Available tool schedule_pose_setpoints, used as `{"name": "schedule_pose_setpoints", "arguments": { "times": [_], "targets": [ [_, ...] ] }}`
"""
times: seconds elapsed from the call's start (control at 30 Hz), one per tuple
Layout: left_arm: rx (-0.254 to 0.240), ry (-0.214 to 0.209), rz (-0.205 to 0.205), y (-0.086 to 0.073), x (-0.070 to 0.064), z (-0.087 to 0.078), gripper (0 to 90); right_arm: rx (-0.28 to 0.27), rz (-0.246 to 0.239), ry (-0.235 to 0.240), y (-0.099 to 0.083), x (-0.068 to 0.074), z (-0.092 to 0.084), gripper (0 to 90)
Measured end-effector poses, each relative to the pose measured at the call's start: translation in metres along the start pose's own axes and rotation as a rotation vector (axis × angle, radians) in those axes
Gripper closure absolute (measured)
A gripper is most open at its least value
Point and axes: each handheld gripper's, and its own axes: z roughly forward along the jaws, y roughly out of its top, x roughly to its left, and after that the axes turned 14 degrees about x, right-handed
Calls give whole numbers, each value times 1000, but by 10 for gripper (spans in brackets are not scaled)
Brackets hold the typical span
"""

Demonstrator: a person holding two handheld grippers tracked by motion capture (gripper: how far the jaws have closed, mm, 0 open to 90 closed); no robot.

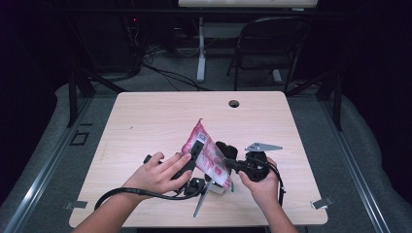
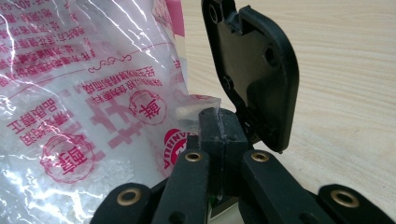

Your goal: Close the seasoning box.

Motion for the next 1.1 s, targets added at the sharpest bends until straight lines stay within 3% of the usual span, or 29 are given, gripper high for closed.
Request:
{"name": "schedule_pose_setpoints", "arguments": {
  "times": [0.57, 0.67, 0.87, 0.9, 0.93, 1.03, 1.07, 1.1],
  "targets": [
    [-1, 19, 18, 0, 4, -1, 765, 1, -3, 6, 0, 0, -1, 900],
    [-8, 11, 4, 0, 3, 0, 765, -4, 0, 9, 0, 1, 0, 900],
    [-8, 49, 29, 1, 6, -2, 765, -8, 1, 15, 0, 1, -1, 900],
    [-6, 50, 29, 1, 6, -2, 765, -5, -1, 11, 0, 1, -1, 900],
    [-4, 25, 18, 1, 5, -2, 765, -6, -3, 11, 0, 1, -1, 900],
    [-6, 35, 21, 1, 6, -2, 764, -4, -3, 10, 0, 1, -1, 900],
    [-11, 59, 26, 1, 6, -2, 765, -4, -2, 10, 0, 1, -1, 900],
    [-3, 45, 31, 1, 6, -2, 765, -5, -2, 10, 0, 1, -1, 900]
  ]
}}
